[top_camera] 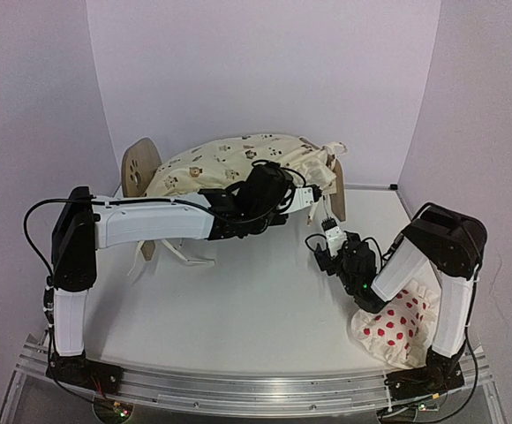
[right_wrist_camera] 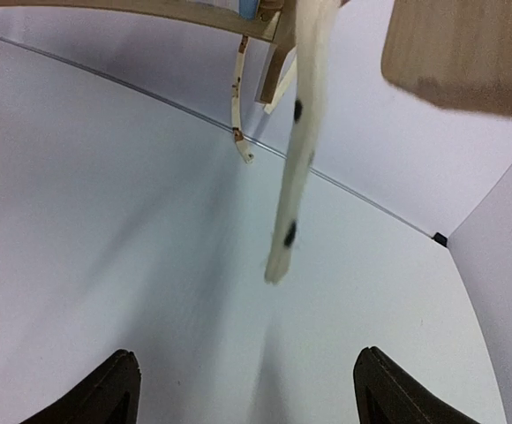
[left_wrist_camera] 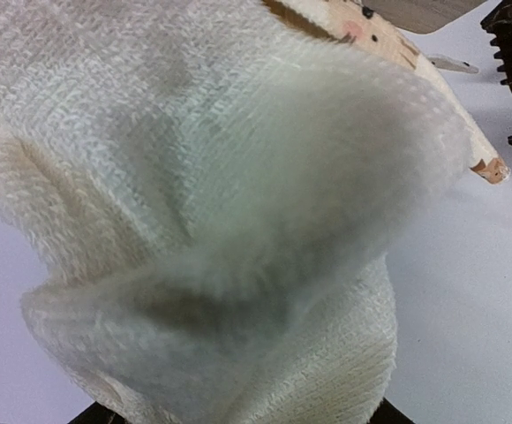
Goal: Set up the pet bed
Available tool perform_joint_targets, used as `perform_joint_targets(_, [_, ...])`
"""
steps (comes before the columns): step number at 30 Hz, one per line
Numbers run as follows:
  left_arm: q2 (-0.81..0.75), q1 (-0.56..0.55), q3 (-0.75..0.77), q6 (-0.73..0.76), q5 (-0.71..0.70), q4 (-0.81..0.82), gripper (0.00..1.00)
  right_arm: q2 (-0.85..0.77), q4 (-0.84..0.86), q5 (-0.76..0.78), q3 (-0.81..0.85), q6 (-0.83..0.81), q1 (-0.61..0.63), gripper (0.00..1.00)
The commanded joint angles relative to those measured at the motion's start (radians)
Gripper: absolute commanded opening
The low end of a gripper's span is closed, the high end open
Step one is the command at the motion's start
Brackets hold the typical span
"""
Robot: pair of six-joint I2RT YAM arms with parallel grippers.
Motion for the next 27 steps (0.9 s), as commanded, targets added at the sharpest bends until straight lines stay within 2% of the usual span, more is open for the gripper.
perform_joint_targets(1, [-0.115, 0.003, 0.105, -0.018, -0.054, 0.314, 0.43, -0.03, 0.033, -0.032, 0.076, 0.001, 0.004, 0.85])
perform_joint_targets(12, [-0.126, 0.005, 0.108, -0.019, -0.049, 0.311, 0.43, 0.021, 0.034, -0.063, 0.195, -0.026, -0.003, 0.81])
perform_joint_targets(20, [-0.134, 0.005, 0.101, -0.026, -0.049, 0.307, 0.43, 0.057, 0.033, -0.026, 0.281, -0.069, -0.004, 0.77])
perform_joint_targets(27, [-0.136, 0.004, 0.098, -0.027, -0.05, 0.306, 0.43, 0.07, 0.033, -0.002, 0.317, -0.078, -0.005, 0.56])
